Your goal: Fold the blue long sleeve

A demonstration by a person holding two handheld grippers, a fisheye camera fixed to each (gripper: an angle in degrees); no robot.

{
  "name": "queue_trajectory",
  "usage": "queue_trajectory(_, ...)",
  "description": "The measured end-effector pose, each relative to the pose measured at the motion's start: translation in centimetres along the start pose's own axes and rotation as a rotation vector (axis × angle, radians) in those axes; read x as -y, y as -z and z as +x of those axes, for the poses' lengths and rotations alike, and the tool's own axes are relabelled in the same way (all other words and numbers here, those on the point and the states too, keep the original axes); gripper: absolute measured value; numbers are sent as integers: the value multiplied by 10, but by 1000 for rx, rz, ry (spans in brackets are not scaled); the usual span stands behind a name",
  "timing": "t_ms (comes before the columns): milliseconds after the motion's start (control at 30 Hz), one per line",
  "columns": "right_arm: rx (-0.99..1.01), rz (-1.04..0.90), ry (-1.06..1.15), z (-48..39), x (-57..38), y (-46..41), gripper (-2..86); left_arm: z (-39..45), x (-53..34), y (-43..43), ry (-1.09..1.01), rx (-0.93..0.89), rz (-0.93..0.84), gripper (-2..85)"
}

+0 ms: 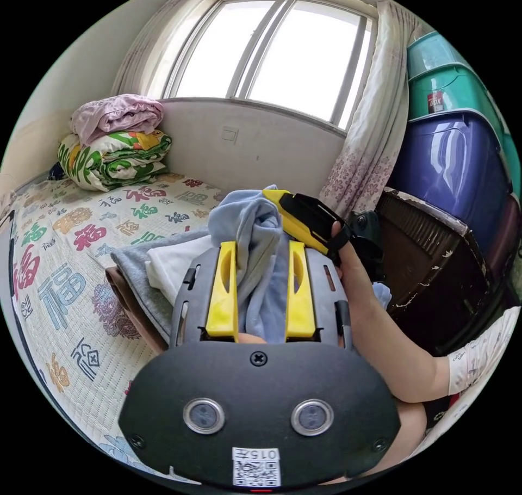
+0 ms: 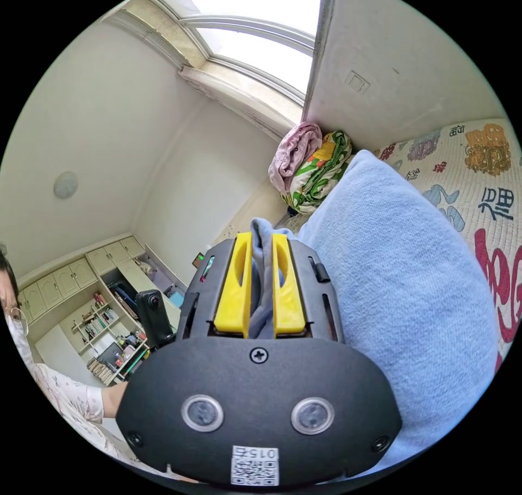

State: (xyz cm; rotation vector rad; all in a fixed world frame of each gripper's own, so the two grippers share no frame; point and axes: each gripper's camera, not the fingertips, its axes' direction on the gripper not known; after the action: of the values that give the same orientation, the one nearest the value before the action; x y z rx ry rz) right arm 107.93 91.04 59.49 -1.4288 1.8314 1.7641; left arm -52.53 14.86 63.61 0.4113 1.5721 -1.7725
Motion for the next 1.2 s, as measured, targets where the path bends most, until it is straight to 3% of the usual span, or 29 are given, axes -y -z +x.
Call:
queue_trajectory(167, -4, 0, 36, 9, -26, 5, 59, -13, -30, 21, 121, 50, 53, 134)
queue_trajectory(400, -40, 66, 54, 28, -67, 24, 51, -57, -110, 81, 420, 2, 162, 37)
queue_trajectory(533, -99, 79, 143, -2, -78, 56, 46, -40, -141, 151, 403, 68, 220, 23)
queue_trajectory(633, -136, 61, 388, -72, -90, 87, 45, -5, -163, 229, 320, 60, 289, 18)
queue_trajectory(767, -157, 126, 590, -146, -109, 147, 44, 55, -227, 390, 218, 55, 453, 15)
queue_trajectory(867, -203, 143, 581, -155, -113, 177, 42, 82, -291, 546, 190, 109, 582, 14)
queue_trajectory(1000, -50, 54, 412, -125, -131, 183, 38, 139, -389, 761, 117, 322, 611, 13)
queue_trajectory(1200, 215, 9, 356, -109, -204, 171, 38, 269, -547, 965, 20, 562, 636, 14)
